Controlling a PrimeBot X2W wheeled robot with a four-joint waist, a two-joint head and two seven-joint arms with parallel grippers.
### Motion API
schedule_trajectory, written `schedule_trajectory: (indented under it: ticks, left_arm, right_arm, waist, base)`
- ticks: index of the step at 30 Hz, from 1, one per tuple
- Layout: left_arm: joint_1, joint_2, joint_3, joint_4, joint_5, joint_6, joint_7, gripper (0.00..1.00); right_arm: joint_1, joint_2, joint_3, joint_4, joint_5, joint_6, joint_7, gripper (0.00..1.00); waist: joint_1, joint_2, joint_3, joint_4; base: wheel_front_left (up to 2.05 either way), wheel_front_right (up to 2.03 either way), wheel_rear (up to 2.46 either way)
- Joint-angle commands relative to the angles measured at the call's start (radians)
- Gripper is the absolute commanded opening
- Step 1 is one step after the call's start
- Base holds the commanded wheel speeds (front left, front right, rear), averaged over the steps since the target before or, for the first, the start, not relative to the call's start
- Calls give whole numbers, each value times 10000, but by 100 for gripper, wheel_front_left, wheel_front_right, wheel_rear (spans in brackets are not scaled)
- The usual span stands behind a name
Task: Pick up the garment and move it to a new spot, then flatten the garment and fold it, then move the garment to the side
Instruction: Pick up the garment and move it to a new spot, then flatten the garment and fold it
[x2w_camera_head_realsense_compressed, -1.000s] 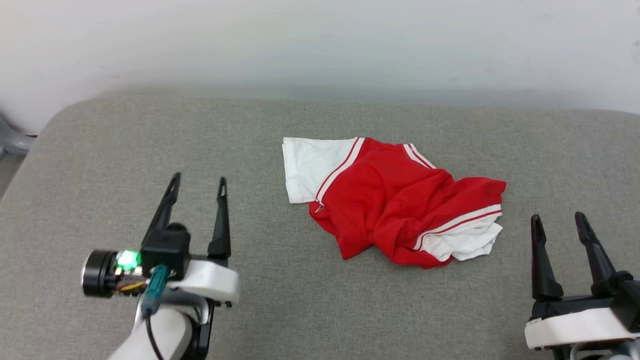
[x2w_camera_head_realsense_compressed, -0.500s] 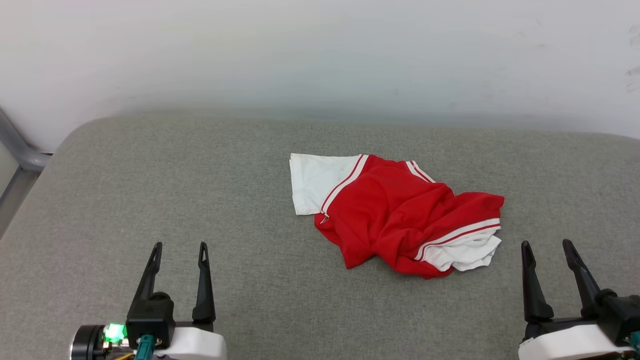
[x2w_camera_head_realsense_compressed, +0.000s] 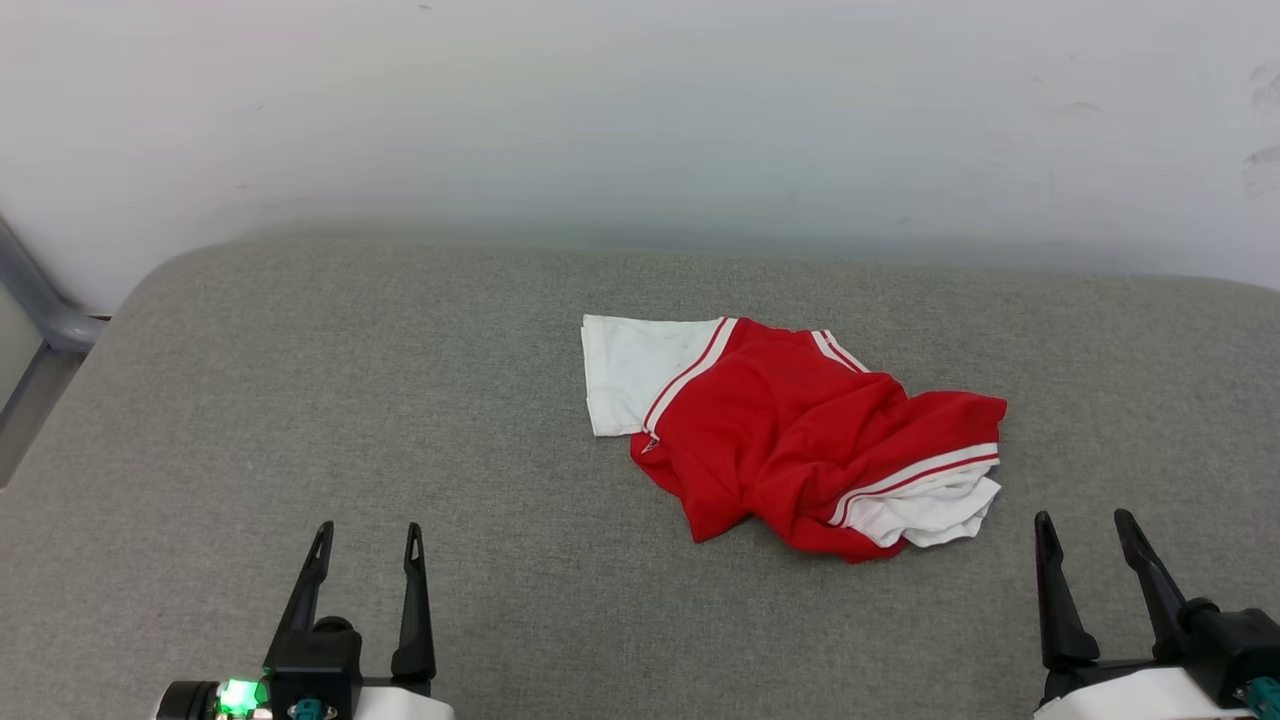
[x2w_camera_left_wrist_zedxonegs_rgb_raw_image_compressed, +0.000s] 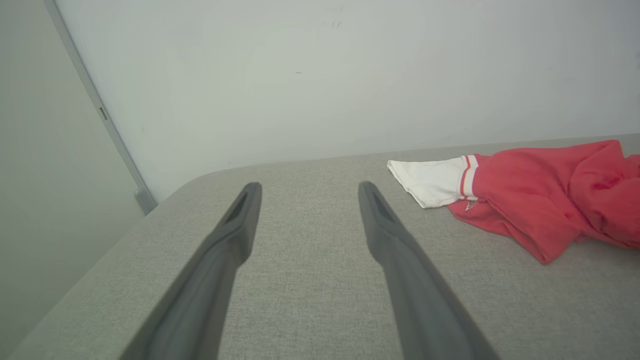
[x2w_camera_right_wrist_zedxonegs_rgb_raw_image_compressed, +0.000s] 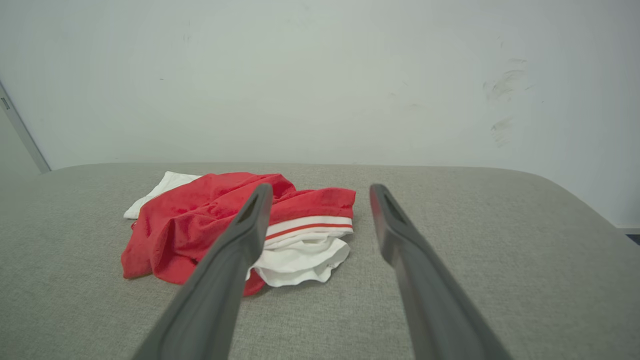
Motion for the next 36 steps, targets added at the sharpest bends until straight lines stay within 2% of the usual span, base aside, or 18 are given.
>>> schedule_trajectory:
  ticks: [1,17,23,29,32,36]
  left_arm:
    - [75,-101,70,27,98,-75,-25,100]
    - [232,-625,673,116,587,-681,-25,100]
    - [204,-738,803,123,706,-801,-25,100]
    - [32,-858,795,146,848,-922,-26,100]
    - [-37,-906,782,179,878,-965,-26,100]
    - [-170,-952,807,183,928,-993,-26,100]
  right_arm:
    - [107,20,8,43,67,-7,-17,100]
    - [49,20,-29,83,77,-7,-17,100]
    - [-548,19,-367,-291,-266,-8,-17,100]
    - [-1659,20,-735,-874,-1115,-7,-18,100]
    - [-2300,-326,-604,-839,-1357,-8,-17,100]
    - [-3196,-1116,50,-303,-1261,-8,87,100]
  waist:
    - [1,-1,-5,-7]
    - [1,-1,-39,12]
    - [1,-1,-1,6]
    - [1,-1,167,83]
    - [1,-1,305,131]
    - [1,-1,495,164]
  base:
    - [0,0,0]
    - [0,0,0]
    - [0,0,0]
    - [0,0,0]
    - [0,0,0]
    - [0,0,0]
